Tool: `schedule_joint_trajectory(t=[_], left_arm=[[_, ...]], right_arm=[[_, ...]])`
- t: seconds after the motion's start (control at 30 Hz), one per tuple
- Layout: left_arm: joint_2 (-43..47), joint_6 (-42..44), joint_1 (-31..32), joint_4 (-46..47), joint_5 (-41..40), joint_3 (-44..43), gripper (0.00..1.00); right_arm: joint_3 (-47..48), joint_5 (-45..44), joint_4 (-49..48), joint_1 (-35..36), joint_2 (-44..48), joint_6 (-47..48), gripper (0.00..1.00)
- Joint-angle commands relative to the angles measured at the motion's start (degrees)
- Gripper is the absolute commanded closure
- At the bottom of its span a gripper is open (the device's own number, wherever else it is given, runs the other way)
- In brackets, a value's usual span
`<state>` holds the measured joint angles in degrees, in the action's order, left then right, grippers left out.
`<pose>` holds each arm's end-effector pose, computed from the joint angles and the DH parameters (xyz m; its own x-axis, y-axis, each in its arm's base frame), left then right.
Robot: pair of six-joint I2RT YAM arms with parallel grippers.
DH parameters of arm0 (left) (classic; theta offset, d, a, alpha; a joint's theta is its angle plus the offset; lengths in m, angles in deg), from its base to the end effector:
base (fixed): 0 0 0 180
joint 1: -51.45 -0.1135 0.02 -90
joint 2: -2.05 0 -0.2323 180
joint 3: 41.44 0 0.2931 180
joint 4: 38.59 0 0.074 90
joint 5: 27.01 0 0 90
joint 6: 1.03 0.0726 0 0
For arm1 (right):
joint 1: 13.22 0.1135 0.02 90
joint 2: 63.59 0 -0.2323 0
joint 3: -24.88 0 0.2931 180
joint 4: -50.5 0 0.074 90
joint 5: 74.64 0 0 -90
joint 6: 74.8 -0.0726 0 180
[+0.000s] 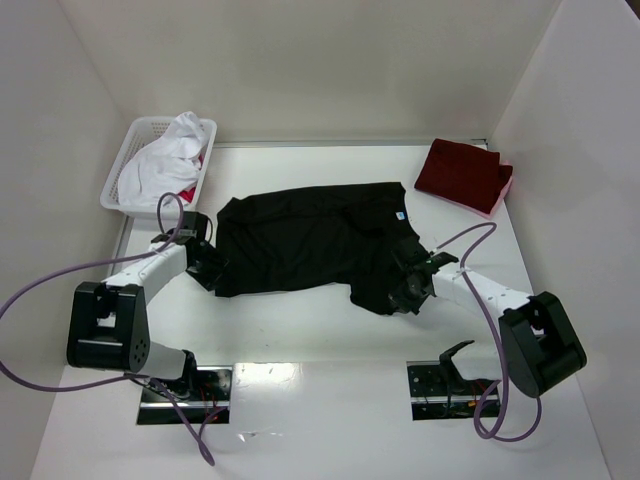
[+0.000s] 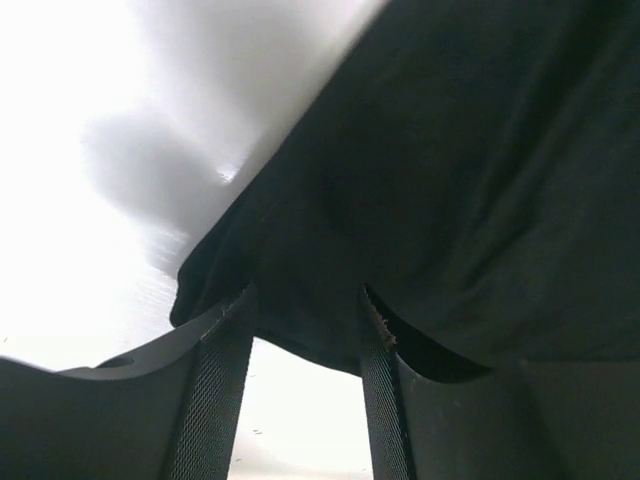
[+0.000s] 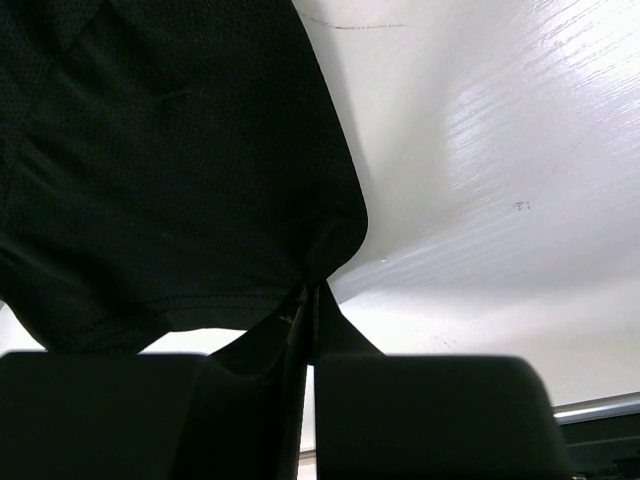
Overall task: Fold and stack the t-shirts
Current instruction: Grap the side of the flattened tshirt closest away from the robot with both arms
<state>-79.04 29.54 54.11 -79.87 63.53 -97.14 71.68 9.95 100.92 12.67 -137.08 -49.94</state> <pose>0.3065 -0.0149 0.0827 -0.5097 -0.8382 -0.1940 -0.7643 0.5446 -0.3454 0.2265 0.1023 0.0620 -0.7459 0.6420 -0.1772 0.6209 0.7666 0.1638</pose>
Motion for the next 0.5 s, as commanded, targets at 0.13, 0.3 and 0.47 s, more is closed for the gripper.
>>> schedule_joint_trajectory(t=[0.13, 0.3, 0.47], left_arm=[[1.2, -5.1, -0.4, -5.8, -4.8, 0.4, 0.48], [5.4, -7.2, -0.4, -7.3, -6.9, 1.0, 0.38], [6.4, -7.2, -0.4, -8.1, -4.5, 2.4, 0.37]], right_arm=[[2.6, -0.9, -0.7, 0.4, 1.8, 0.3, 0.95], [3.2, -0.9, -0.9, 0.4, 1.8, 1.2, 0.94], [3.2, -0.9, -1.9, -0.3, 1.8, 3.1, 0.92]])
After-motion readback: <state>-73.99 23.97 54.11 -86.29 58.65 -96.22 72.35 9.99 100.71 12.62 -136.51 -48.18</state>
